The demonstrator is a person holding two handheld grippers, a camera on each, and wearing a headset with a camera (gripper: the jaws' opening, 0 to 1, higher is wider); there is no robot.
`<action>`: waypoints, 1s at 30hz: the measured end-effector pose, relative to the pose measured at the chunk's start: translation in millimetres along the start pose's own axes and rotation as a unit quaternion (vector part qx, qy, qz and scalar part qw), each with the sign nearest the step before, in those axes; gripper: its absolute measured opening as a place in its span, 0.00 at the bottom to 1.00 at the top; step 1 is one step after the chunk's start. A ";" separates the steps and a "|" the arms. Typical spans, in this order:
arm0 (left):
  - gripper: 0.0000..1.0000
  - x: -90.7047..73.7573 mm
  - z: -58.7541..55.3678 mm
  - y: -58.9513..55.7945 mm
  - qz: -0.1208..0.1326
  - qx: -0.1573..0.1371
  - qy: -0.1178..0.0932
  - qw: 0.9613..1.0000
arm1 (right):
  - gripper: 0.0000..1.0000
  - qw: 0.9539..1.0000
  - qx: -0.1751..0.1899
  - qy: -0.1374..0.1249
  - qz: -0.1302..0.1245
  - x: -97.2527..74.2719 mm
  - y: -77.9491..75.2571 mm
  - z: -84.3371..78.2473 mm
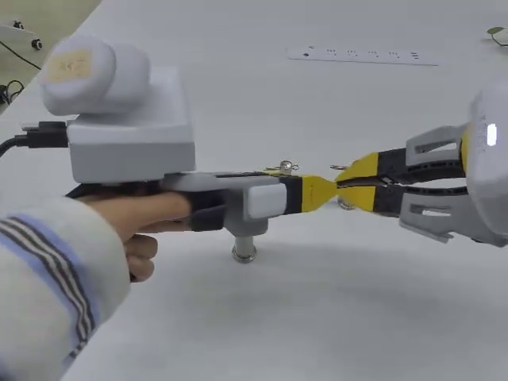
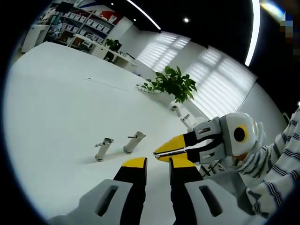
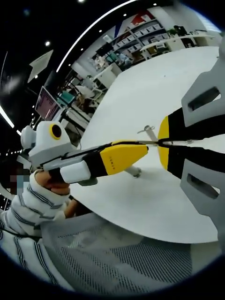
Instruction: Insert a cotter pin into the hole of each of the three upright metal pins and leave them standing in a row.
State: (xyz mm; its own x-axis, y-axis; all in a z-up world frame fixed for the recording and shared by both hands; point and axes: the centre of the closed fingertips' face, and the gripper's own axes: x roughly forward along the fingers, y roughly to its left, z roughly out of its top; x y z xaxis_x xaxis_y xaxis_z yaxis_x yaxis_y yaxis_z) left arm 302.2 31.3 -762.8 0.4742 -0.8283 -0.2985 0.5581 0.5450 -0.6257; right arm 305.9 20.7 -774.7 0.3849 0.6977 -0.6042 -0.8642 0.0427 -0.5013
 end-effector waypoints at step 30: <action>0.03 3.9 -3.8 1.3 0.003 -0.044 0.002 0.999 | 0.02 1.000 -0.023 0.000 0.004 2.1 2.7 5.5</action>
State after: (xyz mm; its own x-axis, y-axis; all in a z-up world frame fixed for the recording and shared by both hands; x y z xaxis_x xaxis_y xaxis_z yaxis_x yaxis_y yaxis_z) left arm 302.2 28.3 -767.5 0.4742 -0.8255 -0.3062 0.4934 0.5372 -0.6841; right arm 302.5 26.2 -773.9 0.3787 0.6979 -0.6078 -0.8512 0.0048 -0.5249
